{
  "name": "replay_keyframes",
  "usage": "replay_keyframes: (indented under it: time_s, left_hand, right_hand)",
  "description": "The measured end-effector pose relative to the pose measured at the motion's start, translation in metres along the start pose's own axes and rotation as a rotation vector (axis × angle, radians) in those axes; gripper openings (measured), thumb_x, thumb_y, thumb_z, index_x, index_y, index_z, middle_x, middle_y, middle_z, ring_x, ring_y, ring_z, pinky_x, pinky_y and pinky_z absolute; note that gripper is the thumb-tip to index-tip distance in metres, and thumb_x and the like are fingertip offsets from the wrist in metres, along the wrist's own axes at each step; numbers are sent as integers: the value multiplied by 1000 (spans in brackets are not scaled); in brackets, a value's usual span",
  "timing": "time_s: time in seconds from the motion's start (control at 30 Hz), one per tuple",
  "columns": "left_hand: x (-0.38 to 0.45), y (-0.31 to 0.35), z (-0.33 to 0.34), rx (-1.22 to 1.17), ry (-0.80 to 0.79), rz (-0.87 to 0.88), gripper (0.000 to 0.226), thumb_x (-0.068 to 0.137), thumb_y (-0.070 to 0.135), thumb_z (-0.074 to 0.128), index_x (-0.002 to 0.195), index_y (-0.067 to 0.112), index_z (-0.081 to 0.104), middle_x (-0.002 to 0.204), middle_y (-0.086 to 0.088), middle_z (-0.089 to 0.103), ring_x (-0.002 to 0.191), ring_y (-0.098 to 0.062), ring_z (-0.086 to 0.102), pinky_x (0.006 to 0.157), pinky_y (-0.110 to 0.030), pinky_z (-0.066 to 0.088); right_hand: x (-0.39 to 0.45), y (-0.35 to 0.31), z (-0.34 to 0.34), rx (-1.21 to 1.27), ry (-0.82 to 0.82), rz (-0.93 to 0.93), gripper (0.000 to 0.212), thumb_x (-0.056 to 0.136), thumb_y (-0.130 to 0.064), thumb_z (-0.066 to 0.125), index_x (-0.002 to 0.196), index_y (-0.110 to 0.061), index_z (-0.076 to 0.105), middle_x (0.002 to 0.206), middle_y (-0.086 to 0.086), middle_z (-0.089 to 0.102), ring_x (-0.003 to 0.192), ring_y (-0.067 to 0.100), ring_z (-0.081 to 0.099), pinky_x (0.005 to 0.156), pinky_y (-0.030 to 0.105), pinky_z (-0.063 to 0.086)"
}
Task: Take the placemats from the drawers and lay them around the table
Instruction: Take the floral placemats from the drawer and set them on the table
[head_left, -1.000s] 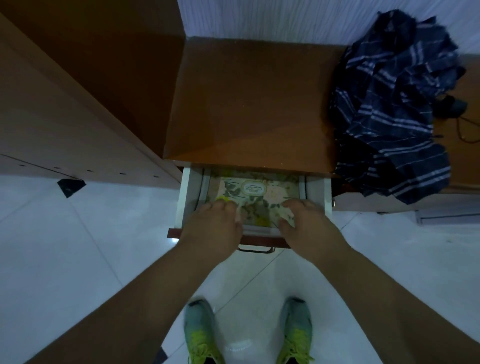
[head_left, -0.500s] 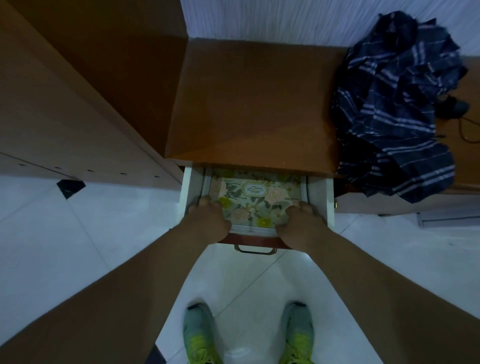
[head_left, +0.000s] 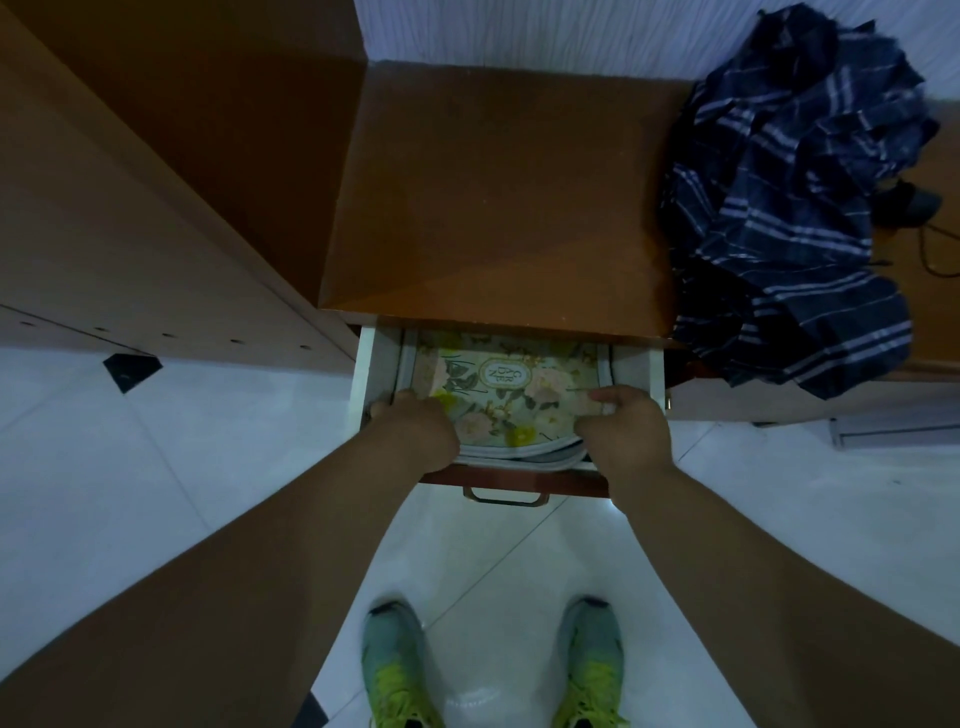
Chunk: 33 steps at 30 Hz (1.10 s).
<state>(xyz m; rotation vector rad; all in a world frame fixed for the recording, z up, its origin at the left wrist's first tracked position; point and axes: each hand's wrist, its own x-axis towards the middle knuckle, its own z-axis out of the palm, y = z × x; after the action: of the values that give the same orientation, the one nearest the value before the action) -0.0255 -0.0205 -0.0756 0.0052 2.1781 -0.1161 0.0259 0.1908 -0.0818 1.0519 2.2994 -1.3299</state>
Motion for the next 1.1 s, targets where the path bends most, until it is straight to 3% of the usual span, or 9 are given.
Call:
replay_keyframes:
  time_s: [0.2, 0.33, 0.43, 0.53, 0.7, 0.8, 0.93, 1.03, 1.1]
  left_hand:
    - [-6, -17, 6, -230, 176, 95, 40, 96, 34, 55, 129, 12, 64, 132, -14, 61, 120, -30, 56, 101, -40, 50]
    - [-28, -22, 9, -331, 10, 270, 85, 74, 79, 65, 146, 38, 48, 159, 5, 35, 146, -24, 30, 117, -40, 28]
    - [-35, -28, 21, -202, 16, 363, 108, 57, 89, 67, 151, 47, 34, 163, 13, 24, 149, -21, 18, 120, -48, 21]
    - [-32, -29, 31, -219, 166, 371, 102, 61, 80, 74, 150, 44, 36, 158, 13, 33, 145, -18, 28, 117, -48, 28]
    - [-32, -25, 40, -257, 358, 338, 106, 58, 76, 78, 148, 43, 35, 154, 13, 37, 142, -18, 30, 115, -46, 31]
    - [-35, -25, 32, -284, 261, 308, 117, 55, 93, 64, 154, 43, 24, 163, 10, 24, 150, -23, 17, 120, -52, 23]
    - [-35, -29, 9, -752, 174, 123, 90, 75, 91, 37, 149, 39, 42, 158, 0, 36, 143, -28, 34, 116, -52, 34]
    - [-37, -36, -3, -1015, 207, -13, 48, 90, 52, 64, 133, 31, 59, 134, -4, 57, 109, -23, 60, 87, -36, 54]
    - [-36, -40, -8, -1190, 164, -75, 41, 81, 37, 78, 120, 30, 66, 124, -3, 63, 101, -23, 65, 83, -38, 59]
  right_hand:
    - [13, -18, -5, 297, -128, 287, 50, 76, -18, 63, 123, -1, 61, 110, 15, 65, 96, 21, 58, 84, 36, 51]
    - [10, -20, -8, 182, -291, 388, 48, 95, -9, 53, 143, -9, 45, 134, 19, 54, 101, 30, 57, 69, 42, 56]
    - [8, -23, 0, 240, -285, 445, 61, 100, -1, 46, 152, -29, 33, 141, 17, 46, 108, 37, 59, 75, 53, 60]
    - [3, -22, 2, 404, -284, 480, 61, 98, 9, 45, 148, -26, 40, 137, 13, 48, 97, 32, 61, 57, 44, 59]
    - [-2, -24, -1, 540, -226, 459, 53, 96, 12, 46, 142, -14, 51, 141, 13, 46, 103, 33, 61, 57, 37, 63]
    - [-6, -31, -12, 627, -196, 448, 45, 95, 11, 50, 133, -11, 59, 135, 12, 50, 96, 31, 64, 60, 33, 63]
    - [-9, -39, -30, 741, -213, 436, 37, 93, 10, 51, 119, -10, 66, 126, 16, 57, 101, 35, 68, 68, 34, 62]
    - [-11, -43, -43, 840, -276, 416, 40, 92, 11, 48, 121, -10, 65, 123, 20, 59, 102, 37, 70, 79, 40, 62]
    - [-14, -45, -51, 835, -308, 405, 42, 92, 9, 47, 122, -13, 65, 121, 17, 60, 104, 36, 69, 81, 39, 61]
